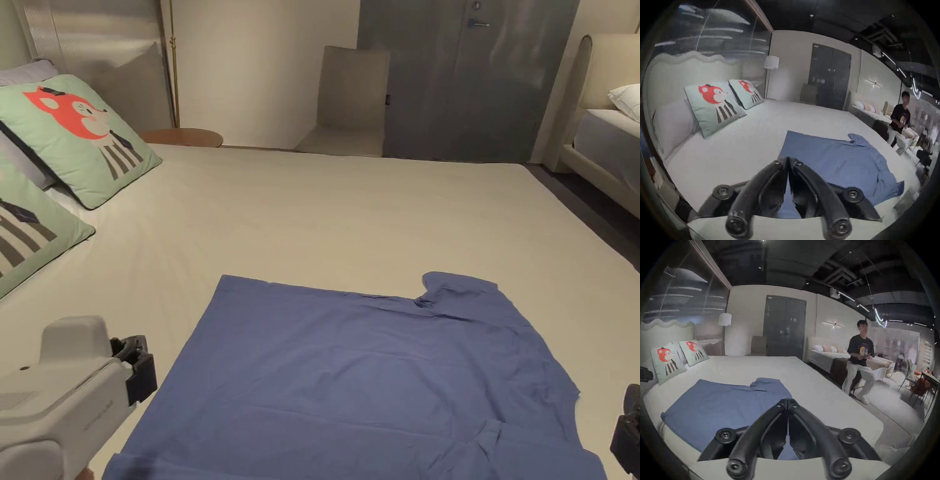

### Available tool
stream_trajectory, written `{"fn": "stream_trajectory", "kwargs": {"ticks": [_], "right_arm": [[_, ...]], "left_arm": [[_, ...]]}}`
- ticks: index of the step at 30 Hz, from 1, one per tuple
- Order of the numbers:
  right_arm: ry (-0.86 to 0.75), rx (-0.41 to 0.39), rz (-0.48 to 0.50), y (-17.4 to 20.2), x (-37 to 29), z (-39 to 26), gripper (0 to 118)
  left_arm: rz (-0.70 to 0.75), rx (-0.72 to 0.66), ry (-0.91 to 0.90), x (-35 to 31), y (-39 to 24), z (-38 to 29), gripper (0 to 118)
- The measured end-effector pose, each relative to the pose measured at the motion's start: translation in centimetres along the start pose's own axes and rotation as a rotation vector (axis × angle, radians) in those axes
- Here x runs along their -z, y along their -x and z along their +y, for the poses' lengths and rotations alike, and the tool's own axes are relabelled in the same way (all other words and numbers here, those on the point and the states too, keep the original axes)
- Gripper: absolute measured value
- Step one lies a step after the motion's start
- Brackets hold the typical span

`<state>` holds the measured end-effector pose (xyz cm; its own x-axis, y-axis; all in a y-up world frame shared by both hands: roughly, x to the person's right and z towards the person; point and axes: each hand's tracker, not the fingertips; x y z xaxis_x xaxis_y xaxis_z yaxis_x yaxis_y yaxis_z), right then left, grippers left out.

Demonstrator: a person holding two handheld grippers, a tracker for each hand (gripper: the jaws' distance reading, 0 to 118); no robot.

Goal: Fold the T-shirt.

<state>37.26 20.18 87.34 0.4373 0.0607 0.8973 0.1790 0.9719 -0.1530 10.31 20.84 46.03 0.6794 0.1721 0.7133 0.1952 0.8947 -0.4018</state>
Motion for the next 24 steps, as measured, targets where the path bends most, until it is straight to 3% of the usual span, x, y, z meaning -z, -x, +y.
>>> {"fn": "stream_trajectory", "kwargs": {"ticks": [2, 7, 8, 9, 10, 11, 12, 13, 17, 19, 21, 22, 24], "right_arm": [[0.026, 0.017, 0.072, 0.2, 0.3, 0.0, 0], [0.059, 0.0, 0.068, 0.3, 0.6, -1.3, 0], [0.073, 0.004, 0.067, 0.3, 0.8, -1.6, 0], [0.088, 0.009, 0.061, 0.2, 0.9, -1.9, 0], [0.103, 0.016, 0.059, 0.1, 1.0, -2.2, 0], [0.113, 0.021, 0.057, 0.0, 1.1, -2.4, 0], [0.123, 0.023, 0.057, -0.1, 1.1, -2.7, 0], [0.132, 0.022, 0.057, -0.2, 1.1, -2.9, 0], [0.161, 0.011, 0.05, -0.6, 1.2, -3.6, 0], [0.174, 0.011, 0.045, -0.8, 1.2, -3.8, 0], [0.186, 0.011, 0.037, -1.1, 1.3, -4.1, 0], [0.195, 0.011, 0.035, -1.2, 1.3, -4.2, 0], [0.209, 0.014, 0.03, -1.5, 1.4, -4.5, 0]], "left_arm": [[-0.016, -0.014, 0.028, 0.2, 0.5, -0.4, 0], [0.019, -0.003, 0.153, 1.5, 3.2, -2.5, 1], [0.011, -0.009, 0.191, 2.0, 3.9, -3.1, 8], [0.027, -0.019, 0.234, 2.8, 4.6, -3.6, 28], [0.046, -0.028, 0.288, 3.4, 5.4, -4.3, 61], [0.058, -0.039, 0.323, 3.9, 5.9, -5.0, 81], [0.069, -0.049, 0.351, 4.4, 6.5, -5.9, 95], [0.075, -0.054, 0.383, 5.1, 7.1, -6.6, 100], [0.087, -0.1, 0.446, 6.5, 8.2, -8.8, 92], [0.083, -0.106, 0.456, 7.1, 8.1, -9.5, 69], [0.101, -0.087, 0.463, 7.4, 7.7, -9.9, 59], [0.132, -0.04, 0.448, 7.4, 7.3, -9.8, 47], [0.11, -0.017, 0.441, 7.3, 6.8, -9.4, 42]]}}
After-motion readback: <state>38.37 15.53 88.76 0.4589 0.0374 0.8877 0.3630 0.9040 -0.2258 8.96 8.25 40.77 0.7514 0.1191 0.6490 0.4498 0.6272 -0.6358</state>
